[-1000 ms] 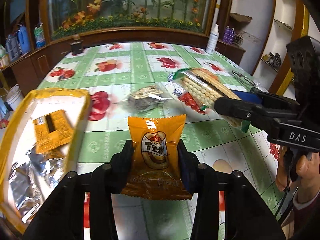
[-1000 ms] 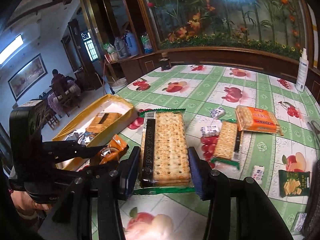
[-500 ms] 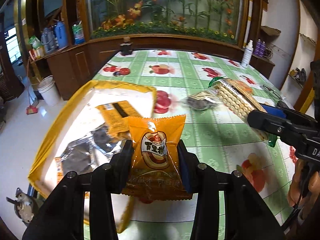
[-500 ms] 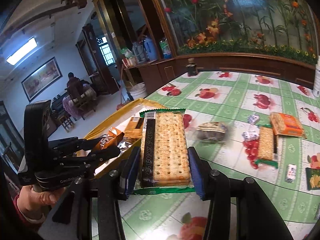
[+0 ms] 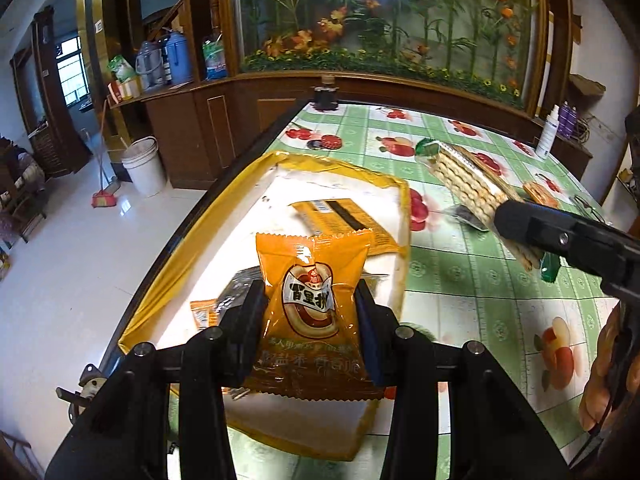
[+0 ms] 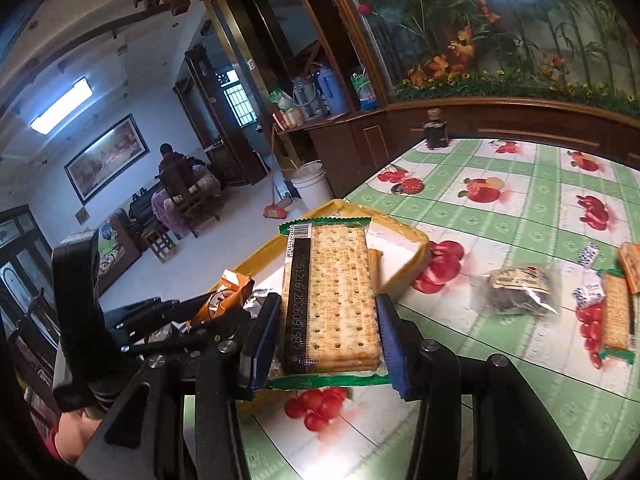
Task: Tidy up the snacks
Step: 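Carry both packs into the tray and open both tools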
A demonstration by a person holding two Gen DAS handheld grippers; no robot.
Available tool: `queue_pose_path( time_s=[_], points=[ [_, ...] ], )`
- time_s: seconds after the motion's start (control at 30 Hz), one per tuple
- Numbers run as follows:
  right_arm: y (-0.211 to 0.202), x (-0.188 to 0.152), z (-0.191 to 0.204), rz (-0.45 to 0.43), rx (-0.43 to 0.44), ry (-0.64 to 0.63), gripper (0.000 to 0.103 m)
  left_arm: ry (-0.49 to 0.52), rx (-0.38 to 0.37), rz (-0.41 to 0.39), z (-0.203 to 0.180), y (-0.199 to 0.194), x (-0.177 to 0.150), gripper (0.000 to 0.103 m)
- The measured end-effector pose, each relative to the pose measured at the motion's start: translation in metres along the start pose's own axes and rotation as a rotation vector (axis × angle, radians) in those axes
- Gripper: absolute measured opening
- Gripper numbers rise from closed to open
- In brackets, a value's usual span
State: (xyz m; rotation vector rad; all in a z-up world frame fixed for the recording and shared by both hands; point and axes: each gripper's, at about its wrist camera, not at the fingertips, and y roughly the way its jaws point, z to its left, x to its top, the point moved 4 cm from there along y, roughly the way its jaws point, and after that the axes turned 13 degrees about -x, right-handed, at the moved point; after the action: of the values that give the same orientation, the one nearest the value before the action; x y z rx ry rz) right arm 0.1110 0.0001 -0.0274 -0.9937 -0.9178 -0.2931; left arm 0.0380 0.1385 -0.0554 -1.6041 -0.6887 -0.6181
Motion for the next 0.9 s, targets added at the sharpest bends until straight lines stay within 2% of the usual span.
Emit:
queue_pose_path(
  time_s=[0.17,0.53,0.9],
  points=[
    [0.019,0.008,0.006,0.011,0.021,0.029,0.048,-0.027,0.005,-0.005,0.016,-0.001,-0.002,0.041],
    [0.053,0.016,0.006,0.047,0.001,0.062,0.048,-0.086,0.004,-0.013,0.042,-0.003,-0.003,0.041],
    [0.076,0.023,0.008,0.051,-0.039,0.077,0.048,-0.068,-0.027,0.023,0.027,0.01,-0.006,0.041]
  ],
)
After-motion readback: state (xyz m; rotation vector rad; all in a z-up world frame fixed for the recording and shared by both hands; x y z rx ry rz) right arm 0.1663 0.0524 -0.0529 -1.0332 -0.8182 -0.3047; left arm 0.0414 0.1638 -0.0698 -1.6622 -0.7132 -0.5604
